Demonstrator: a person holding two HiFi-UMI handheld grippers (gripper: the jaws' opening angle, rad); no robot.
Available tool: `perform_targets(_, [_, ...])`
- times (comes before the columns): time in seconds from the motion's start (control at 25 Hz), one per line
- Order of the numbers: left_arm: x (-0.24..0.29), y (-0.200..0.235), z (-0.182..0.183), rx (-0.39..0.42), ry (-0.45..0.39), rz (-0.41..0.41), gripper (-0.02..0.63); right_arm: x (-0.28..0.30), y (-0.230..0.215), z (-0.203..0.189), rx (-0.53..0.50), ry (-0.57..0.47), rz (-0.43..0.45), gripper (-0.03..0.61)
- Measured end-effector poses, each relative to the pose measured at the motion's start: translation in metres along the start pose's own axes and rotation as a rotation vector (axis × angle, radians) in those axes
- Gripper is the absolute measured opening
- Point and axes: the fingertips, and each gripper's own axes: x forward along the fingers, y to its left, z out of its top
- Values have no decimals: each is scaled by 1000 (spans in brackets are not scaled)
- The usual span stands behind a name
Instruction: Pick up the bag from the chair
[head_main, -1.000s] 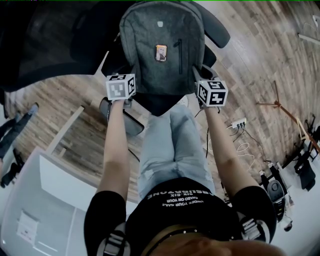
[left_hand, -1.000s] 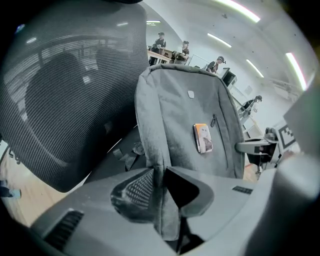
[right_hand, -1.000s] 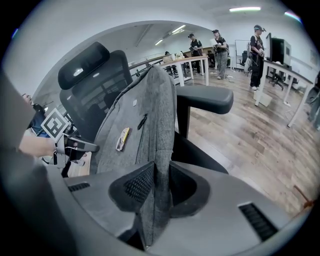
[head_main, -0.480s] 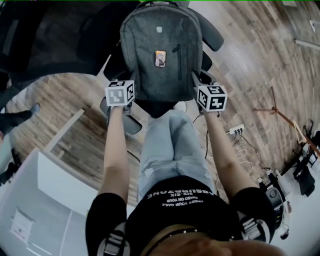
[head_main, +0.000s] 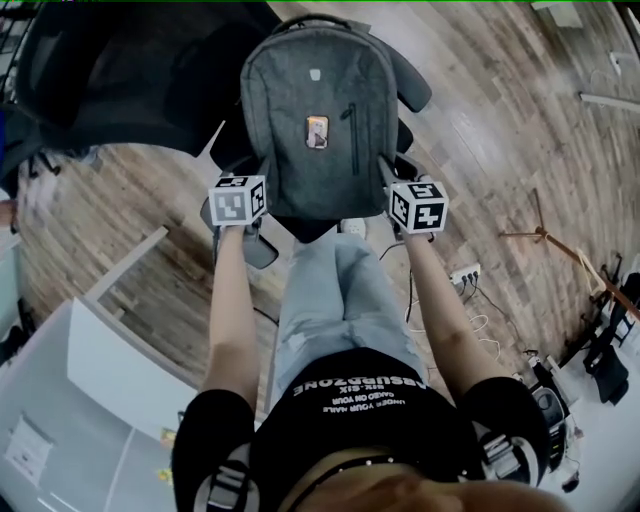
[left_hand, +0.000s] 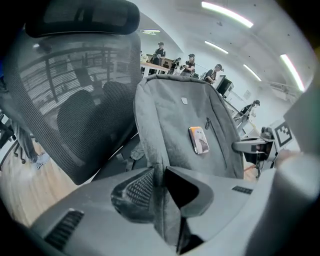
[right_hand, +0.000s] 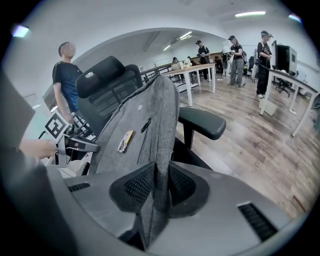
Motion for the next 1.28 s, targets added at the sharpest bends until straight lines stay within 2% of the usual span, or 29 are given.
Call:
perform_targets(0.48, [-55,-34,4,18,-26,2,84,-58,12,8,-11,-40,22,80])
perform_targets(1.28, [-147,-109,5,28,-167,26,84,-166,20,25,-68,-161,94,77])
